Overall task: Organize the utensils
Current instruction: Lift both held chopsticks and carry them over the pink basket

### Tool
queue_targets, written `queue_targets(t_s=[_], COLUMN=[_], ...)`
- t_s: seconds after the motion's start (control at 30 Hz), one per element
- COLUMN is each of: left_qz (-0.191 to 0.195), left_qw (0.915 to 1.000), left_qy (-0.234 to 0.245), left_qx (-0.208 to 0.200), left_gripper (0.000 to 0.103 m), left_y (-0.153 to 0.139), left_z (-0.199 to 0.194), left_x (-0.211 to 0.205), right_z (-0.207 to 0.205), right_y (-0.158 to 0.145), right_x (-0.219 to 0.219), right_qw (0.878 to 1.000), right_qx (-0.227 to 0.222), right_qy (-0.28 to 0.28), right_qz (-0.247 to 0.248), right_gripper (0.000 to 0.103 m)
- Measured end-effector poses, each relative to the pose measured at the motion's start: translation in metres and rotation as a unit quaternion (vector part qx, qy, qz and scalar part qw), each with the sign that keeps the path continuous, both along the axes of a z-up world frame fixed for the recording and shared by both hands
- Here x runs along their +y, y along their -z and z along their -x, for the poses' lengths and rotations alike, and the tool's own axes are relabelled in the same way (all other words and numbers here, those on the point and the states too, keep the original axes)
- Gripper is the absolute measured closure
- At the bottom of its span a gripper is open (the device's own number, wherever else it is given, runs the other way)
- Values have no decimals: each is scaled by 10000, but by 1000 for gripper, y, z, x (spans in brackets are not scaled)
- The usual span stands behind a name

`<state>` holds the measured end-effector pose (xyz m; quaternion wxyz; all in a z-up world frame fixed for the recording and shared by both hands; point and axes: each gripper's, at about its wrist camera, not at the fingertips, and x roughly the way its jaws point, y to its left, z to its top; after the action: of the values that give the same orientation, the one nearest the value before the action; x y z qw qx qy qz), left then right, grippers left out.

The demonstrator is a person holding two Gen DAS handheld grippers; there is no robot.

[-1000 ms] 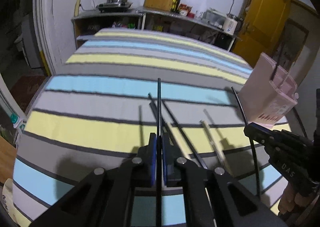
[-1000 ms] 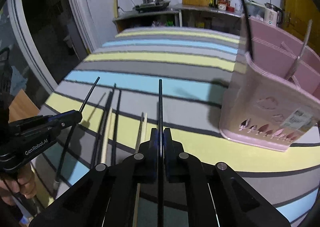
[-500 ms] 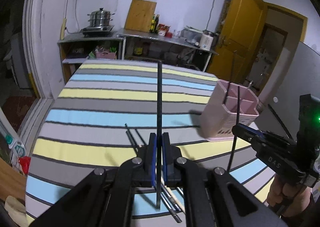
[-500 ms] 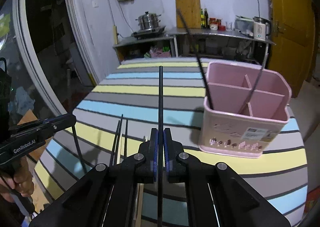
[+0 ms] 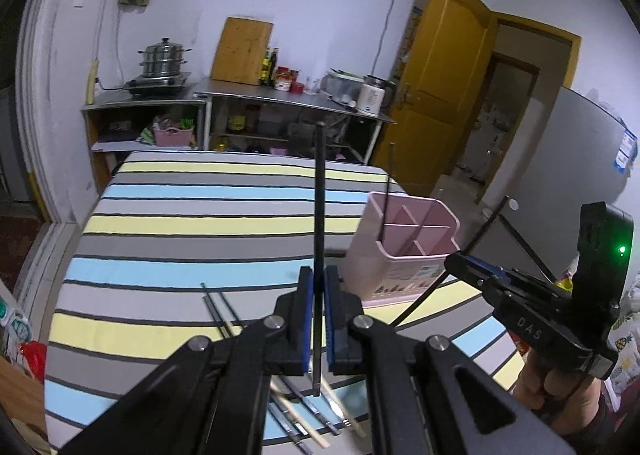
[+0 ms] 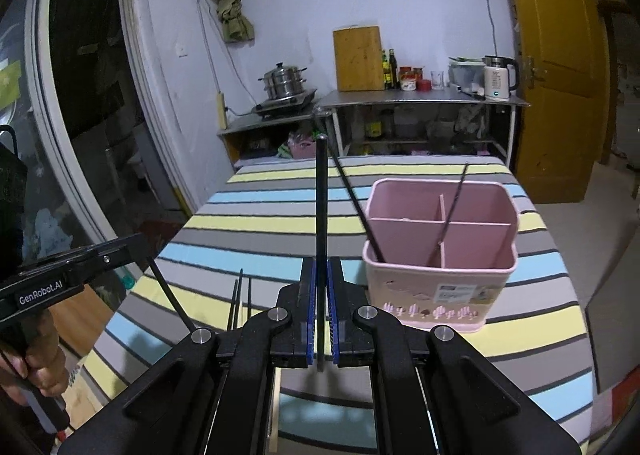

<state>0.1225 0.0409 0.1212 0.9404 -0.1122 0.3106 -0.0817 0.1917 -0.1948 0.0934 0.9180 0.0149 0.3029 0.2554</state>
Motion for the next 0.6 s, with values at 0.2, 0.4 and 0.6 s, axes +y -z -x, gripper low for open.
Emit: queue_targets(t_s=[0.2, 0.4, 0.6], left_qz=[107, 167, 220], left_qw=[9992, 9978, 9970], left_qy=[363, 590, 734], left_qx=[157, 255, -88], left_gripper=[98, 98, 98], left_y=[7, 8, -21], left_z=[-19, -40, -52], left_x=[-26, -47, -60], right_z=[-2, -7, -17], right_y=[0, -4, -25], right_x=[-15, -33, -49], right_qw=[9998, 9991, 9980], right_qx=[75, 108, -78], right_qy=[204, 409, 612], right_qz=[-41, -89, -167], right_gripper=[98, 98, 98])
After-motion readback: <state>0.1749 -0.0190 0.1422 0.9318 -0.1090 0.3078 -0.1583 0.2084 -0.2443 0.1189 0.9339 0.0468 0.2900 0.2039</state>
